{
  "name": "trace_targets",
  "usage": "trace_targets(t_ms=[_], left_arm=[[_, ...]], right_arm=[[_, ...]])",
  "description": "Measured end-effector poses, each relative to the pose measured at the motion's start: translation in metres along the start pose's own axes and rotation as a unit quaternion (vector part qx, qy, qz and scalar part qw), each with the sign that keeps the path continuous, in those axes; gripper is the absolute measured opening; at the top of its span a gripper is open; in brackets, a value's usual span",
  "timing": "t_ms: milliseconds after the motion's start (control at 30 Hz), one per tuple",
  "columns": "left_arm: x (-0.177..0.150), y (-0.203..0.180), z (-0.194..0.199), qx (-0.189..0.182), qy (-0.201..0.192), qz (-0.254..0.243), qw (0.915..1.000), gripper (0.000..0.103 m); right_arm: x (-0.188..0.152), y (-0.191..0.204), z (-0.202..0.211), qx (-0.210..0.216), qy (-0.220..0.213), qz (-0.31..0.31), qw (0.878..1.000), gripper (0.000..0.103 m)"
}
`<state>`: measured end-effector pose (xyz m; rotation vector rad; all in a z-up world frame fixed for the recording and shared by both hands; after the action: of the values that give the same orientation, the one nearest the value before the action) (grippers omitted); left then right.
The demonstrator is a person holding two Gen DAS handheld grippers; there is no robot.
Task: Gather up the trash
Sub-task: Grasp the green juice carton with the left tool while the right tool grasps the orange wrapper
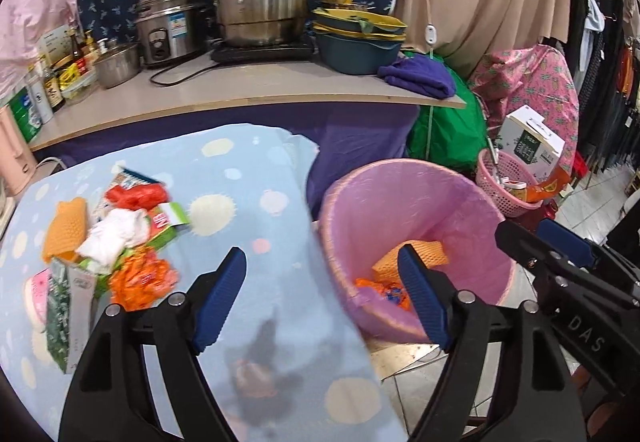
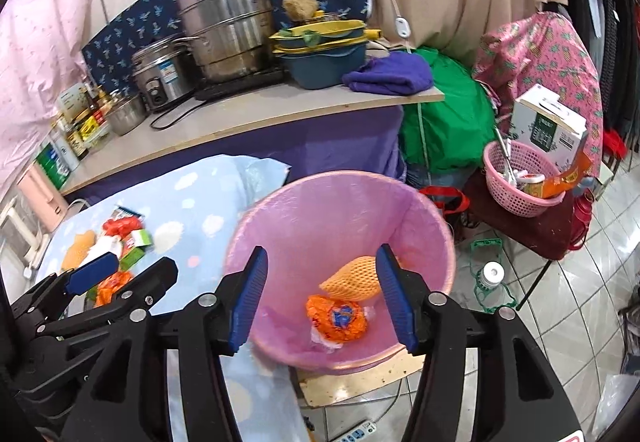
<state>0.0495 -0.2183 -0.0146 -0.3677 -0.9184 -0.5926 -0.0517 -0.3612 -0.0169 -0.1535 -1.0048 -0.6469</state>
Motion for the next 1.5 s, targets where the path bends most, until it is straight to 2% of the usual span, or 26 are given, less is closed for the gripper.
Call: trace_targets(t_ms=[67, 233, 433, 633, 733, 900, 1067, 1267, 1300, 1367, 1433, 1500], left_arm=[[-0.004, 0.016, 0.006, 0.012, 0.005, 0.013, 0.9998, 0.080], [-0.020, 0.067, 0.023, 0.066, 0.010, 0.038, 0.9971, 0.085], [-0.047, 0.140, 0.039, 0.144, 0.029, 0.056, 0.9876, 0.086], [-0.068, 0.202, 0.054, 0.192, 0.032, 0.059, 0.9791, 0.092], [-0.079, 0.224, 0.051, 0.184, 0.045, 0.067, 0.9797, 0.094], [-0.092, 0.237, 0.042, 0.178, 0.051, 0.061, 0.9807, 0.094], [-0.102, 0.239, 0.032, 0.152, 0.056, 0.061, 0.9849, 0.094], [-0.106, 0.236, 0.021, 0.139, 0.057, 0.061, 0.9868, 0.093], [-0.107, 0.236, 0.021, 0.138, 0.057, 0.062, 0.9868, 0.089], [-0.108, 0.235, 0.020, 0.125, 0.063, 0.066, 0.9879, 0.067], [-0.109, 0.237, 0.019, 0.120, 0.069, 0.077, 0.9875, 0.059], [-0.109, 0.237, 0.023, 0.114, 0.065, 0.087, 0.9876, 0.056]], right_arm=[[-0.003, 0.013, 0.003, 0.011, 0.001, 0.005, 1.000, 0.058], [-0.013, 0.048, 0.005, 0.038, 0.010, 0.019, 0.999, 0.058], [-0.031, 0.096, -0.001, 0.068, 0.032, 0.046, 0.996, 0.058], [-0.049, 0.143, -0.009, 0.098, 0.054, 0.070, 0.991, 0.059], [-0.057, 0.164, -0.015, 0.112, 0.064, 0.084, 0.988, 0.061], [-0.067, 0.194, -0.023, 0.125, 0.076, 0.098, 0.984, 0.064], [-0.073, 0.210, -0.031, 0.130, 0.090, 0.104, 0.982, 0.064], [-0.073, 0.217, -0.036, 0.127, 0.095, 0.111, 0.981, 0.064], [-0.074, 0.217, -0.037, 0.126, 0.096, 0.111, 0.981, 0.064], [-0.075, 0.218, -0.039, 0.125, 0.098, 0.112, 0.981, 0.064], [-0.075, 0.218, -0.042, 0.125, 0.100, 0.113, 0.981, 0.064], [-0.076, 0.220, -0.045, 0.126, 0.103, 0.115, 0.980, 0.064]])
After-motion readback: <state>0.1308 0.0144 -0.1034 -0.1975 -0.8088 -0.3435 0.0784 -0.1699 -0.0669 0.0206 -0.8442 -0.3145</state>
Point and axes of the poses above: each gripper's, at about its wrist camera, not at the fingertips, and z roughly against the way its jaws point, y to its left, x to its top, the point moved 1 cm from there along -z, roughly the way its jaws point, and after that the axes turned 10 degrees about -y, right-handed, at the moved point
